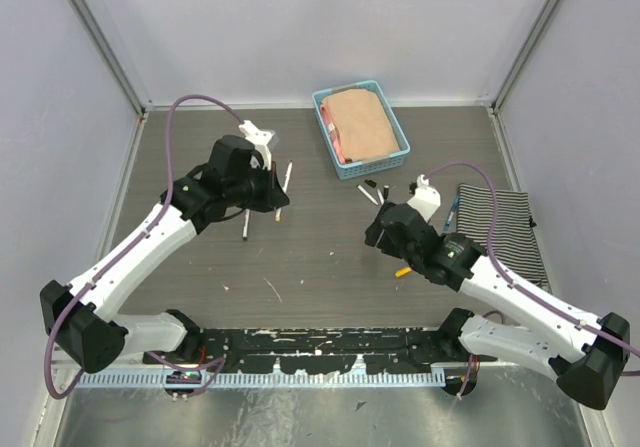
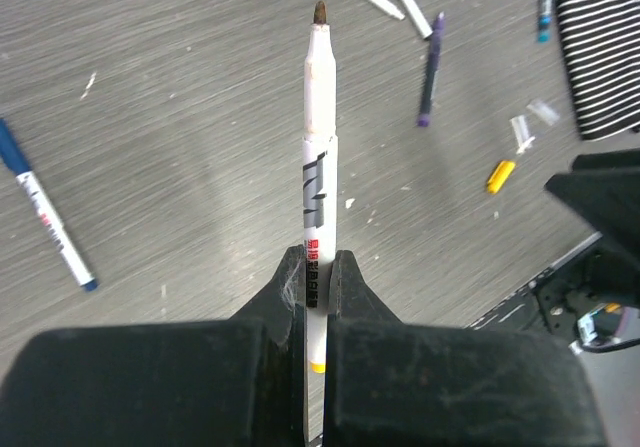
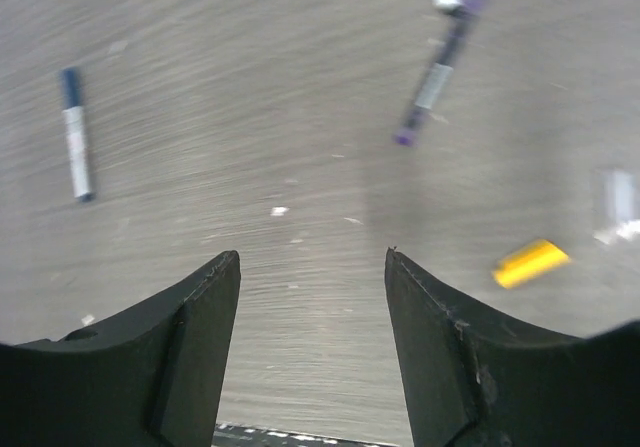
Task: Insert the pens into the pen caps
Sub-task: Insert the pen cap onto the pen.
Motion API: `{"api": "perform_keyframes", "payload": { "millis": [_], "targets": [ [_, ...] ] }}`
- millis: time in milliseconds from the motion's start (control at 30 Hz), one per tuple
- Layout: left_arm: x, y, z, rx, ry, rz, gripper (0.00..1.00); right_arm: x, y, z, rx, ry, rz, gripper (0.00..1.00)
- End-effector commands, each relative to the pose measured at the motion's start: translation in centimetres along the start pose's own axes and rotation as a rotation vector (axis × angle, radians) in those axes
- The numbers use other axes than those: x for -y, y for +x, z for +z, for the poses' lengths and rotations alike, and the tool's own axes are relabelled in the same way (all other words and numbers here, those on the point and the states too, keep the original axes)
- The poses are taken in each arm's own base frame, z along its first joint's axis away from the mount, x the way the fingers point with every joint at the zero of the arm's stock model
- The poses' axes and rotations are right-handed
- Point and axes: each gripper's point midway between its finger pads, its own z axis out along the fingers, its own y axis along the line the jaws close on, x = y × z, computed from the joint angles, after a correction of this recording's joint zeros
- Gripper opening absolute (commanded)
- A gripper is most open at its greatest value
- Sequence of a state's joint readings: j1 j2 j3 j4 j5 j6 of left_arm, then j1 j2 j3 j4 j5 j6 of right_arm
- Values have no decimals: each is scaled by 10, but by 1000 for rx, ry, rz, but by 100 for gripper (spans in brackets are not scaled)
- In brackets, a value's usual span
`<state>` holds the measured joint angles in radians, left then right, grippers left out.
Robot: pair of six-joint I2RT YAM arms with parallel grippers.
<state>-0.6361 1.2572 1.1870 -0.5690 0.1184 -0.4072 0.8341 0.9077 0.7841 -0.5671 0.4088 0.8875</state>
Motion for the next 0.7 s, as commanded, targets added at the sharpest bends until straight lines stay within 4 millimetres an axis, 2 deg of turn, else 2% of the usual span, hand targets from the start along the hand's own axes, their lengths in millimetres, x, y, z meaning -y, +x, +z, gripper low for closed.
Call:
{"api": "perform_keyframes", "payload": {
  "millis": [0,167,367,467,667],
  "targets": [
    [-17,9,-19,-79,-69,117,0,71,-4,-15,78,363,122,66],
    [-26,9,-26,-110,-104,205,0,97,10,-11,97,501,219,73],
    [-44,18,-11,-161,-176,231,0,110,21,-3,81,574,219,82],
    [-46,25,-3,-201,-178,226,0,119,29,3,39,628,214,84],
    [-50,39,13,-267,-177,203,0,131,44,23,-42,622,270,83]
  ]
}}
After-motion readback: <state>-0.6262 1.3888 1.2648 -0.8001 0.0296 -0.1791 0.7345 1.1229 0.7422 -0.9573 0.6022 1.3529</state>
